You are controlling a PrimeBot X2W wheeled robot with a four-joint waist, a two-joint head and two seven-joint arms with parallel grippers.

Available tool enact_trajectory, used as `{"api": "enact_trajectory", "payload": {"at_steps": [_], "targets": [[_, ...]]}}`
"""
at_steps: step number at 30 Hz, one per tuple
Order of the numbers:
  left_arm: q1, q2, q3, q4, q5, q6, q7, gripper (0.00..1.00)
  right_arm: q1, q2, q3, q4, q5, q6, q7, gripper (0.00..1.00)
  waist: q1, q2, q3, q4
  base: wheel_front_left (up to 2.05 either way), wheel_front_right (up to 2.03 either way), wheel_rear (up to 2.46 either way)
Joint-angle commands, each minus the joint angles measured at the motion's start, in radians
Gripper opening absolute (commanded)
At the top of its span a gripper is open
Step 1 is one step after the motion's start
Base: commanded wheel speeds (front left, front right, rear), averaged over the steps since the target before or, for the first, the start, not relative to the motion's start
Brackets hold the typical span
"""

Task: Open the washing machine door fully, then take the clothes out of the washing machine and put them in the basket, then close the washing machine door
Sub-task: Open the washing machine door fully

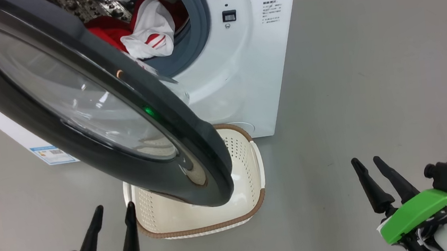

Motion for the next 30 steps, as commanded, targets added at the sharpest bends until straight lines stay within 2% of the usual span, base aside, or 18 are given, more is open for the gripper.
{"api": "enact_trajectory", "payload": {"at_steps": [1,8,14,19,30], "targets": [[-0.008,0.011,0.032,-0.026,0.015,-0.006,-0.012,1.00,0.040,0.010,-0.033,-0.034,-0.092,0.008,-0.013,1.00,0.0000,0.0000,0.003,0.001,0.00,0.00,0.00],[-0.012,0.011,0.039,-0.034,0.015,-0.006,-0.012,1.00,0.115,0.107,-0.233,-0.138,-0.401,0.008,-0.014,1.00,0.0000,0.0000,0.002,0.003,0.00,0.00,0.00],[-0.011,0.011,0.056,-0.064,0.018,-0.006,-0.012,1.00,0.170,0.179,-0.350,-0.239,-0.577,0.008,-0.014,1.00,0.0000,0.0000,-0.001,0.005,0.00,0.00,0.00],[-0.004,0.011,0.058,-0.081,0.015,-0.006,-0.012,1.00,0.208,0.210,-0.406,-0.289,-0.644,0.008,-0.014,1.00,0.0000,0.0000,-0.002,0.008,0.00,0.00,0.00],[0.005,0.011,0.051,-0.074,0.013,-0.006,-0.012,1.00,0.223,0.224,-0.392,-0.267,-0.662,0.008,-0.014,1.00,0.0000,0.0000,-0.008,0.012,0.00,0.00,0.00]]}}
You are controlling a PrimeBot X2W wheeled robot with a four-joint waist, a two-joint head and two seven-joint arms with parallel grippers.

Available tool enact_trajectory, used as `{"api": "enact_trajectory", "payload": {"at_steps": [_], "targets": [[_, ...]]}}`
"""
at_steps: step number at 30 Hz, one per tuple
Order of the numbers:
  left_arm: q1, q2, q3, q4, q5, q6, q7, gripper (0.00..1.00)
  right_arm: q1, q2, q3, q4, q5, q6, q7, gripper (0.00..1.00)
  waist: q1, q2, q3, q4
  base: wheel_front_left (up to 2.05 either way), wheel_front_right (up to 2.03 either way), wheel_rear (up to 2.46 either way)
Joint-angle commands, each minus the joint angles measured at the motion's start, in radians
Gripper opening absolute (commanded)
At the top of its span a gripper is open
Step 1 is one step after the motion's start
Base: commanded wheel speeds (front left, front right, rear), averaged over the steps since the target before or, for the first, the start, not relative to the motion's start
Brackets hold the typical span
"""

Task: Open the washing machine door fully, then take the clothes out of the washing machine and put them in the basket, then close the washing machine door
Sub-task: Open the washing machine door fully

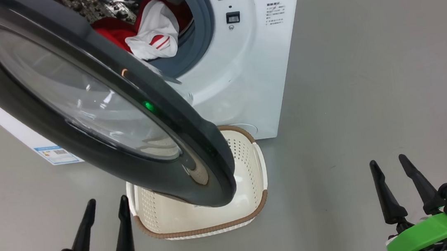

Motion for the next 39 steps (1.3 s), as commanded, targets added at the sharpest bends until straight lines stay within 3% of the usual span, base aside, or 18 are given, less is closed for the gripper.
{"api": "enact_trajectory", "payload": {"at_steps": [1,9,10,11,20,33,39], "targets": [[0.005,0.011,0.031,-0.022,0.000,-0.006,-0.012,1.00,-0.005,-0.004,0.030,-0.023,-0.001,0.007,-0.006,1.00,0.0000,0.0000,-0.001,0.000,0.00,0.00,0.00],[0.008,0.011,0.022,-0.023,-0.001,-0.006,-0.012,1.00,-0.028,-0.010,0.078,-0.025,0.054,0.007,-0.006,1.00,0.0000,0.0000,-0.004,0.010,0.00,0.00,0.00],[0.009,0.011,0.016,-0.024,-0.004,-0.006,-0.012,1.00,-0.043,-0.009,0.094,-0.025,0.095,0.007,-0.006,0.24,0.0000,0.0000,-0.005,0.018,0.00,0.00,0.00],[0.010,0.011,0.013,-0.024,-0.006,-0.006,-0.012,1.00,-0.052,-0.009,0.104,-0.025,0.115,0.007,-0.006,0.00,0.0000,0.0000,-0.006,0.023,0.00,0.00,0.00],[0.023,0.011,-0.006,-0.011,-0.033,-0.006,-0.012,1.00,-0.209,-0.023,0.242,0.007,0.330,0.007,-0.006,0.00,0.0000,0.0000,-0.013,0.073,0.00,0.00,0.00],[0.023,0.011,-0.055,0.013,-0.082,-0.006,-0.012,1.00,-0.398,-0.162,0.577,0.031,0.831,0.007,0.001,0.00,0.0000,0.0000,-0.020,0.187,0.00,0.00,0.00],[0.018,0.011,-0.067,0.020,-0.093,-0.006,-0.012,1.00,-0.436,-0.202,0.666,0.016,0.949,0.007,0.010,0.00,0.0000,0.0000,-0.019,0.215,0.00,0.00,0.00]]}}
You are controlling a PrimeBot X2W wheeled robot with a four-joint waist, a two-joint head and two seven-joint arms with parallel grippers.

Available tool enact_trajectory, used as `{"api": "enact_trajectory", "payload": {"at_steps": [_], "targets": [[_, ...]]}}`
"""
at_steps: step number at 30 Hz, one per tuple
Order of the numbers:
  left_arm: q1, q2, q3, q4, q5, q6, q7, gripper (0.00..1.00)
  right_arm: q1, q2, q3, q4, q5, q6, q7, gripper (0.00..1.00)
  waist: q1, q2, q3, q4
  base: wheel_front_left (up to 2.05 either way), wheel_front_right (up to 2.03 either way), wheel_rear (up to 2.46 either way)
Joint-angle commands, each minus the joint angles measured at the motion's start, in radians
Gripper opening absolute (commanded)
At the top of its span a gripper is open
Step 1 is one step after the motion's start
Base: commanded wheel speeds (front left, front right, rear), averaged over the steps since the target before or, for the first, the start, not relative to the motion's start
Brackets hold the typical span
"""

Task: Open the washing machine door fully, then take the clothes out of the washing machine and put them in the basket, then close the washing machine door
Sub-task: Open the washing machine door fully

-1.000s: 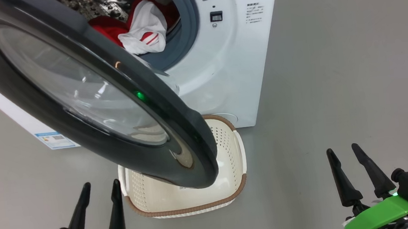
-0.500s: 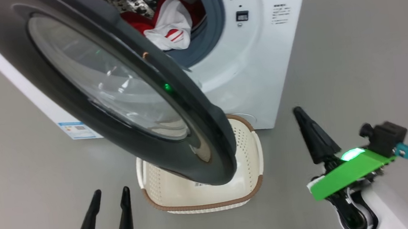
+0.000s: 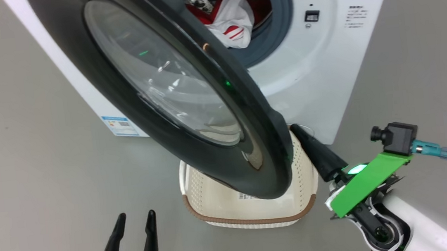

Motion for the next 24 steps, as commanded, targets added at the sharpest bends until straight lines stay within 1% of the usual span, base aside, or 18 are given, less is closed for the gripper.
{"api": "enact_trajectory", "payload": {"at_steps": [1,7,12,18,24], "targets": [[-0.014,0.011,0.029,-0.017,-0.002,-0.006,-0.012,1.00,-0.017,-0.004,0.021,-0.028,0.007,0.007,0.001,0.00,0.0000,-0.0001,-0.001,0.014,0.00,0.00,0.00],[-0.011,0.011,0.021,-0.009,-0.004,-0.006,-0.012,1.00,-0.015,-0.018,0.113,-0.044,0.065,0.007,-0.003,0.00,0.0000,-0.0001,-0.014,0.042,0.00,0.00,0.00],[-0.003,0.011,0.019,-0.006,-0.001,-0.006,-0.012,1.00,-0.004,-0.019,0.179,-0.053,0.088,0.007,-0.007,0.00,0.0000,-0.0001,-0.029,0.066,0.00,0.00,0.00],[0.014,0.011,0.021,-0.002,0.004,-0.006,-0.012,1.00,-0.001,-0.007,0.266,-0.047,0.098,0.007,-0.010,0.00,0.0000,-0.0001,-0.052,0.097,0.00,0.00,0.00],[0.030,0.011,0.023,0.002,0.017,-0.006,-0.012,1.00,-0.010,0.015,0.333,-0.046,0.116,0.007,-0.012,0.00,0.0000,-0.0001,-0.075,0.142,0.00,0.00,0.00]]}}
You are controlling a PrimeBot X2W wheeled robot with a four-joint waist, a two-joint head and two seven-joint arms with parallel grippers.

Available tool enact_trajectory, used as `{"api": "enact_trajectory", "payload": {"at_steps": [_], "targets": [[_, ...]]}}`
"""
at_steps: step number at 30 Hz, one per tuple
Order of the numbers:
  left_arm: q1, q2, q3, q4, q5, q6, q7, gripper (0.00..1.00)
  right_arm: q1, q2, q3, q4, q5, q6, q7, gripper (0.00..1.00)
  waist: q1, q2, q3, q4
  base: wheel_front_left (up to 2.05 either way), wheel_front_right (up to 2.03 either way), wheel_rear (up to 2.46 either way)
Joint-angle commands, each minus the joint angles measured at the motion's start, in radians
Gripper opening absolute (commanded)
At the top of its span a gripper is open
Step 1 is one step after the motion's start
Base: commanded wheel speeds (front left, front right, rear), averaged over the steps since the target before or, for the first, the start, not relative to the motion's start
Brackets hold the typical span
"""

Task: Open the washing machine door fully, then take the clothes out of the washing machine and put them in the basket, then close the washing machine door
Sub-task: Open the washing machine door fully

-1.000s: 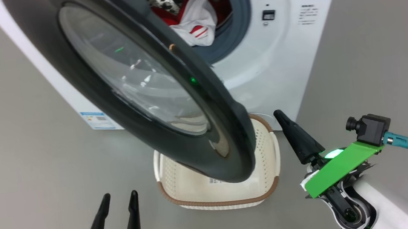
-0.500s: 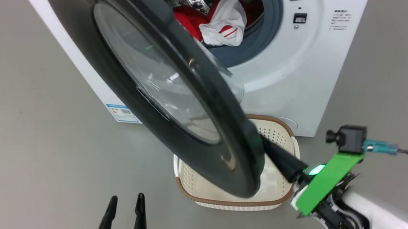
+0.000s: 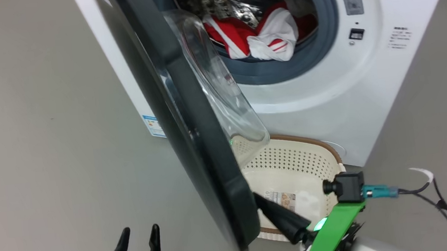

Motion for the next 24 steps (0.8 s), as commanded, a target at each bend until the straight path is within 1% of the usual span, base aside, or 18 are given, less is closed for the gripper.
{"api": "enact_trajectory", "payload": {"at_steps": [1,8,16,24], "targets": [[0.000,0.011,0.033,-0.017,0.015,-0.005,-0.012,1.00,-0.005,0.025,0.031,-0.024,0.005,0.007,-0.006,0.00,0.0000,0.0000,-0.020,0.033,0.00,0.00,0.00],[0.020,0.011,0.049,-0.015,0.024,-0.005,-0.012,1.00,-0.024,0.051,0.072,-0.019,0.025,0.007,-0.009,0.00,0.0000,0.0000,-0.045,0.101,0.00,0.00,0.00],[0.044,0.011,0.090,-0.044,0.017,0.006,-0.012,1.00,-0.081,0.092,0.141,-0.001,0.041,0.007,-0.009,0.00,0.0000,0.0000,-0.043,0.124,0.00,0.00,0.00],[0.058,0.011,0.113,-0.061,0.016,0.015,-0.012,1.00,-0.132,0.134,0.196,0.025,0.059,0.007,-0.009,0.00,0.0000,0.0000,-0.043,0.133,0.00,0.00,0.00]]}}
